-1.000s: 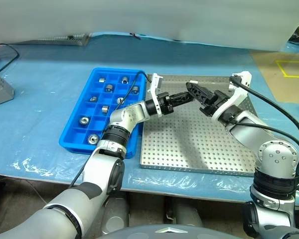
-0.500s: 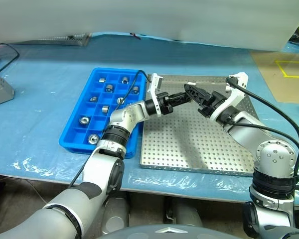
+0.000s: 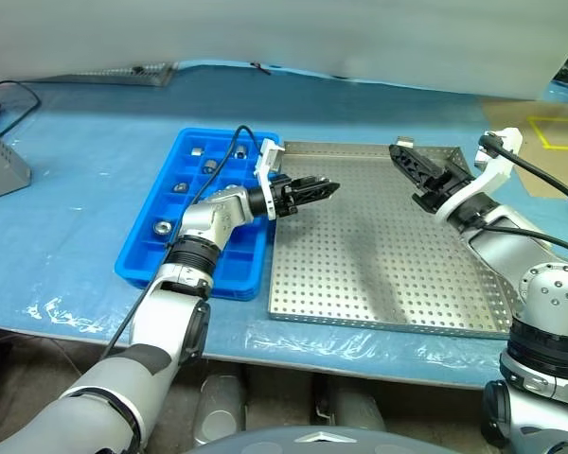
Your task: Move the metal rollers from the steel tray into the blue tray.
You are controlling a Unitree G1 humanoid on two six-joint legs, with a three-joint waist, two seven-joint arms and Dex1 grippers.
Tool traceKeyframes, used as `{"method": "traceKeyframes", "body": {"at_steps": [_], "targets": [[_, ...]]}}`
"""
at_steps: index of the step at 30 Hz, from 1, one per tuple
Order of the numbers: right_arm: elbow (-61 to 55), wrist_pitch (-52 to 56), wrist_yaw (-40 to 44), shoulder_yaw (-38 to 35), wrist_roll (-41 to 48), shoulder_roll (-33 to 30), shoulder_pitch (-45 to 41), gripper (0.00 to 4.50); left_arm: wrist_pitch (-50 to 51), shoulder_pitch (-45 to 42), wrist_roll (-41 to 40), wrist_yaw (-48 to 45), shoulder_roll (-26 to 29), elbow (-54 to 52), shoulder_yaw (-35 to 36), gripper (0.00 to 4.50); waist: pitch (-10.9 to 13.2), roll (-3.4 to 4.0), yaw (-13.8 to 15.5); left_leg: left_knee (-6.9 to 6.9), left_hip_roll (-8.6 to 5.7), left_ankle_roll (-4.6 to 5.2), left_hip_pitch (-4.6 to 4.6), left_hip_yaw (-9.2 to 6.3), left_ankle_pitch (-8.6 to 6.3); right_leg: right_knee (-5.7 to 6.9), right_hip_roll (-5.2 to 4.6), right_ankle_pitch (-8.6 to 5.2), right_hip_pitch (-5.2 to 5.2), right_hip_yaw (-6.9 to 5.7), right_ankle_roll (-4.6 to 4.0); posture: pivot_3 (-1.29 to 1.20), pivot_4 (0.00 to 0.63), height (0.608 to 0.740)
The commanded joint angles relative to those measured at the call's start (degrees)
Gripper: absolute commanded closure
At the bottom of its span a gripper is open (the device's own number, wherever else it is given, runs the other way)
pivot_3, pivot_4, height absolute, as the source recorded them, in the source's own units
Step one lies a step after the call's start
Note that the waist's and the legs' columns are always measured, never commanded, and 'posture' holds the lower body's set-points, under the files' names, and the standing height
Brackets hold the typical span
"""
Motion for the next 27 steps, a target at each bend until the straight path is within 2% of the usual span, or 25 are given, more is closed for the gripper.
{"method": "traceKeyframes", "body": {"at_steps": [1,4,8,13,18,21,27], "targets": [[-0.6,-0.5,2.4,0.3,-2.8,-1.8,0.6,2.72,-2.2,-0.7,0.4,0.2,1.1,-0.5,1.0,2.65,0.0,0.0,0.0,0.01,-0.01,0.0,0.0,0.0,0.0,0.01,0.0,0.0,0.0,0.0,0.0,-0.05,0.15,0.74],[-1.5,-0.1,5.3,3.8,-7.8,-3.4,2.3,2.72,-2.6,-1.3,0.3,0.6,2.2,-0.7,1.8,2.65,0.0,0.0,0.1,0.03,0.0,-0.01,0.0,-0.01,0.0,0.01,0.0,0.0,0.01,0.0,0.0,-0.04,0.15,0.74],[-2.1,-1.3,10.5,9.7,-16.1,-5.9,5.8,2.72,-0.3,0.0,-1.9,-1.2,6.1,-7.2,3.1,2.65,0.0,-0.03,0.0,0.01,0.03,-0.03,0.0,-0.03,0.01,0.0,0.02,0.0,0.01,-0.03,-0.01,-0.01,0.15,0.74],[3.2,-3.2,15.5,12.2,-23.1,-5.1,8.8,2.72,2.4,6.6,-1.5,-2.5,12.4,-17.0,1.7,2.65,0.0,-0.02,0.1,0.0,0.03,-0.02,0.02,-0.03,0.0,-0.02,-0.01,-0.01,0.04,-0.03,-0.02,0.04,0.15,0.74],[5.1,-3.5,18.0,14.6,-26.9,-2.1,6.7,2.72,0.9,11.4,0.4,-0.5,17.0,-18.2,2.4,2.65,0.0,-0.02,0.3,0.02,0.04,-0.14,0.03,-0.08,-0.05,0.04,0.0,-0.01,0.03,-0.06,-0.02,0.09,0.15,0.74],[6.1,-3.3,19.7,16.0,-28.8,-0.5,5.8,2.72,-2.5,12.5,2.2,2.1,17.7,-16.5,3.1,2.65,0.0,-0.02,0.5,0.04,0.06,-0.24,0.04,-0.1,-0.08,0.07,0.0,0.0,0.04,-0.06,-0.04,0.11,0.15,0.74],[8.3,-3.2,21.6,16.4,-31.7,1.5,3.8,2.72,-6.4,13.3,5.3,6.1,14.2,-16.4,0.3,2.65,0.0,-0.02,2.0,0.09,0.04,-0.24,-0.01,-0.13,-0.08,0.06,-0.02,0.0,0.06,-0.06,-0.04,0.13,0.15,0.74]]}}
